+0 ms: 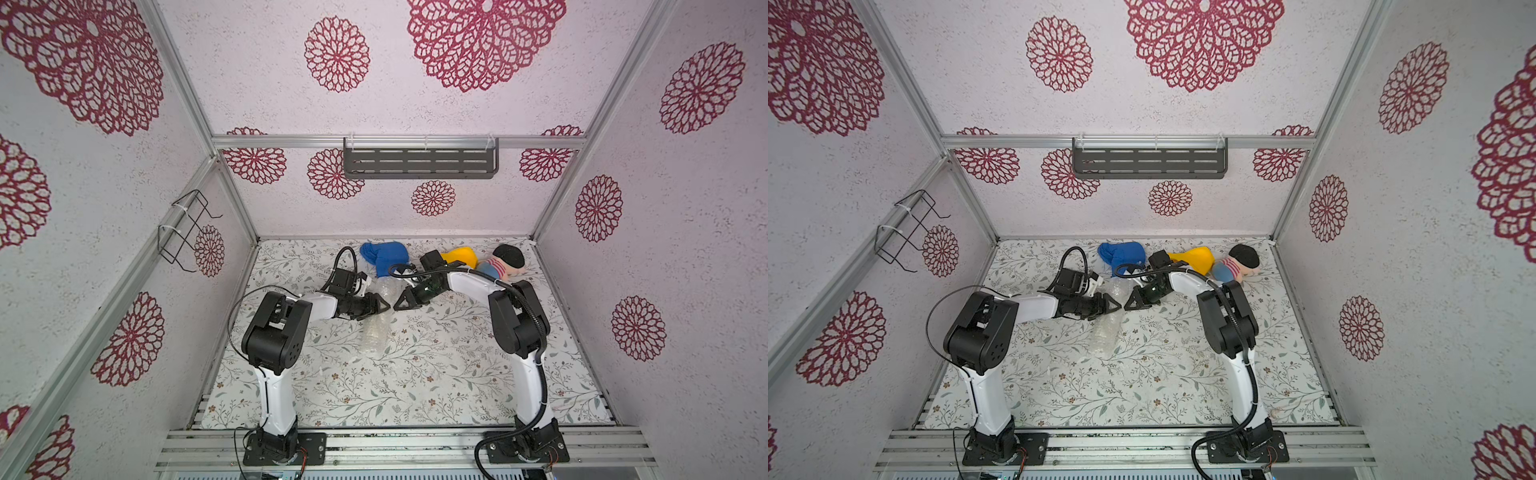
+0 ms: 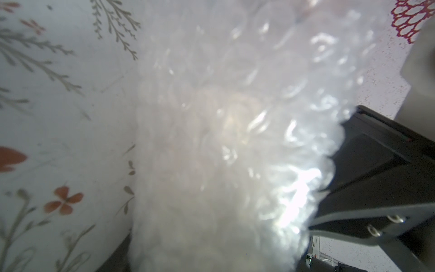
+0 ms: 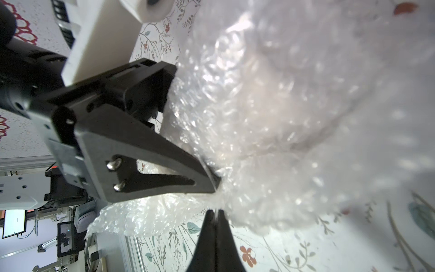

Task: Wrap vases in bubble wrap
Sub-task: Stick the tape on the bubble wrap.

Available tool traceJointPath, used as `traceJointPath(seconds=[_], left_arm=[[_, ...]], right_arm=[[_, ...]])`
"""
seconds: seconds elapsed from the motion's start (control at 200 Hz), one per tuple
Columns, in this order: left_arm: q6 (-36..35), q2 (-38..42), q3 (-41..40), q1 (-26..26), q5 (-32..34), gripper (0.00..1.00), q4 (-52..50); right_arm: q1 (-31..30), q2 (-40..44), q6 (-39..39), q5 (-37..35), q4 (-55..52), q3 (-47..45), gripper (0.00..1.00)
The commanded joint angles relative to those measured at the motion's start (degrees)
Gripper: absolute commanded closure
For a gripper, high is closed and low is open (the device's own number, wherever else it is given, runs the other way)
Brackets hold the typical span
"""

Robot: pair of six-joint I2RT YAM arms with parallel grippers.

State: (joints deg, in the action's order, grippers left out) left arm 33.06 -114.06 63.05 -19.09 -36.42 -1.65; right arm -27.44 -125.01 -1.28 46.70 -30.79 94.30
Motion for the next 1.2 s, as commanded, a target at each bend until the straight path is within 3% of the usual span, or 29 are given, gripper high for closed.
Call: traceJointPath(seconds=[0.0,0.355,0.796,1.196], left_arm=[[-1.0,-1.2,1.2,-0.5,-0.2,1.0,-0.7],[-1.0,-1.1,1.3,-0.6,-0.4,1.0,-0.9],[-1.0,-1.5,1.6,-0.6,-0.4,1.0,-1.3],[-1.3,-1.5,1.7,-0.7,-0.3,1.0,-1.7]], right_arm=[[0.4,0.9,0.8,0.9,-0.2,2.8,1.0],[0.4,-3.2,-0.5,0.8,1.0,6.2,1.0],[0.4,7.2,-0.4,0.1,4.9,-4.9,1.0],[0.6,4.8,0.0,0.7,4.2,-3.0,1.0]])
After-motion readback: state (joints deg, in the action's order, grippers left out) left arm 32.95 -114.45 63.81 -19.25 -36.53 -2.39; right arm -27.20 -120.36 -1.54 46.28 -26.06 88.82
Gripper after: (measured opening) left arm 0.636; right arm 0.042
